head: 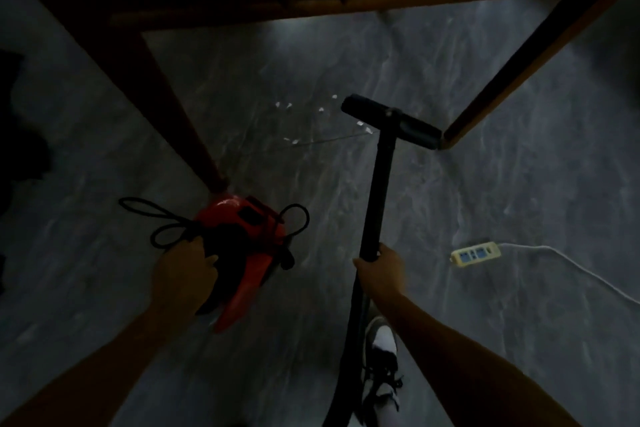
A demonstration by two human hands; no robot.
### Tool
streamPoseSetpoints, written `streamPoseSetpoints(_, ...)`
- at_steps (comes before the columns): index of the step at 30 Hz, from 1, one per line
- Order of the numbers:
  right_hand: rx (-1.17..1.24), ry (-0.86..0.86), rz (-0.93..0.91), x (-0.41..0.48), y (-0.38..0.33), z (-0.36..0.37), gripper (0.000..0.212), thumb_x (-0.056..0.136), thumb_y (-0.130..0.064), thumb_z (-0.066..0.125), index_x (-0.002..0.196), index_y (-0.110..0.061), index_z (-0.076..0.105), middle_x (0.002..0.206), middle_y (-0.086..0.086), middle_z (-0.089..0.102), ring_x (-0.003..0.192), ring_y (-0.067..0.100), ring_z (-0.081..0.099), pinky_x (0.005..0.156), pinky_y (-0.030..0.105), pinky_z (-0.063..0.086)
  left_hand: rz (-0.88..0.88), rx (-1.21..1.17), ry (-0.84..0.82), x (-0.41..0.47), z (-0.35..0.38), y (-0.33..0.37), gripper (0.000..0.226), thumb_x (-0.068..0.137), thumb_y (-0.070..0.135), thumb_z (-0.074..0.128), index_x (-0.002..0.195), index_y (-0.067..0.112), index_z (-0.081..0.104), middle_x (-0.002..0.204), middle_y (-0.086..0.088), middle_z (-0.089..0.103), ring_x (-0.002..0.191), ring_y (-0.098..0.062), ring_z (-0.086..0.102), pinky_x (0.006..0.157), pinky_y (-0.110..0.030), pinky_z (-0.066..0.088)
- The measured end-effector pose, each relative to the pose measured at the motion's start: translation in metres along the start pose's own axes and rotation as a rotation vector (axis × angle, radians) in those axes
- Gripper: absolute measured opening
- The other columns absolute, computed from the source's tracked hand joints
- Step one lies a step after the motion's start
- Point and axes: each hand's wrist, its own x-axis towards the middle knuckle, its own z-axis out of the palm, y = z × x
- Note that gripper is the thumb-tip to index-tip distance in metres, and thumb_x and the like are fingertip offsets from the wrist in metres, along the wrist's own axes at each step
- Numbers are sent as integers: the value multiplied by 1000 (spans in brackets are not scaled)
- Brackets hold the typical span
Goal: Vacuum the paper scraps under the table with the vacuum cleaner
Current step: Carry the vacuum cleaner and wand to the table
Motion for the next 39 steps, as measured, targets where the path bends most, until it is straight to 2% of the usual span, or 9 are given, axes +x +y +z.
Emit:
streamPoseSetpoints(2, -38, -53, -39, 37, 3, 4, 29, 89, -25, 65, 114, -11, 63, 101, 4, 68, 76, 12, 59, 54, 17, 45, -49, -57, 22, 17, 15, 22, 48, 94, 19, 54, 134, -6, 45, 134, -27, 50, 123, -39, 48, 104, -43, 36)
streamPoseSetpoints(3, -70, -56, -50, 54, 7, 4, 29, 88, -25, 66, 114, -11, 63, 103, 6, 69, 77, 11, 58, 57, 17, 44, -66, -66, 17, 24, 23, 34, 47, 94, 19, 53, 133, -7, 46, 133, -28, 51, 123, -40, 48, 103, -43, 37)
streamPoseSetpoints(7, -179, -117, -41, 100, 14, 6, 36, 88, -21, 67, 120, -7, 59, 114, 11, 66, 97, 23, 64, 72, 24, 44, -143, -110, 29, 42, 48, 67, 42, 96, 21, 50, 127, -7, 49, 126, -27, 55, 115, -39, 53, 96, -43, 42)
streamPoseSetpoints(11, -282, -163, -70, 135, 24, 7, 39, 86, -27, 67, 121, -11, 60, 112, 9, 67, 98, 23, 65, 75, 26, 48, -190, -157, 95, 61, 73, 84, 35, 94, 21, 53, 115, -7, 57, 111, -26, 62, 101, -39, 60, 82, -41, 47)
streamPoseSetpoints(16, -316, -199, -60, 173, 42, 29, 43, 84, -30, 69, 123, -16, 58, 113, 5, 66, 97, 20, 65, 84, 36, 56, -196, -178, 120, 77, 108, 99, 25, 92, 18, 55, 101, -5, 60, 98, -23, 64, 88, -35, 61, 67, -33, 39)
streamPoseSetpoints(23, -322, -206, 5, 205, 81, 63, 38, 81, -27, 69, 116, -15, 62, 109, 7, 69, 95, 23, 67, 83, 39, 57, -191, -195, 111, 89, 152, 94, 30, 92, 22, 56, 107, -3, 60, 99, -21, 64, 88, -33, 62, 71, -36, 46)
streamPoseSetpoints(26, -320, -222, 24, 216, 96, 68, 33, 83, -25, 67, 113, -12, 63, 106, 8, 69, 93, 23, 67, 79, 33, 56, -178, -209, 96, 93, 167, 91, 30, 92, 21, 56, 108, -3, 61, 98, -21, 64, 88, -33, 62, 72, -37, 48)
streamPoseSetpoints(34, -356, -177, 94, 245, 118, 94, 33, 82, -24, 69, 113, -13, 66, 108, 9, 70, 96, 25, 67, 83, 32, 56, -159, -251, 81, 92, 199, 83, 23, 89, 22, 59, 92, 0, 62, 84, -15, 64, 78, -30, 62, 67, -38, 51)
streamPoseSetpoints(39, -398, -173, 184, 252, 111, 107, 37, 87, -22, 65, 119, -5, 59, 116, 14, 64, 105, 29, 62, 87, 32, 50, -162, -193, 54, 92, 202, 82, 32, 90, 24, 58, 109, -3, 59, 100, -20, 64, 90, -34, 62, 76, -44, 53)
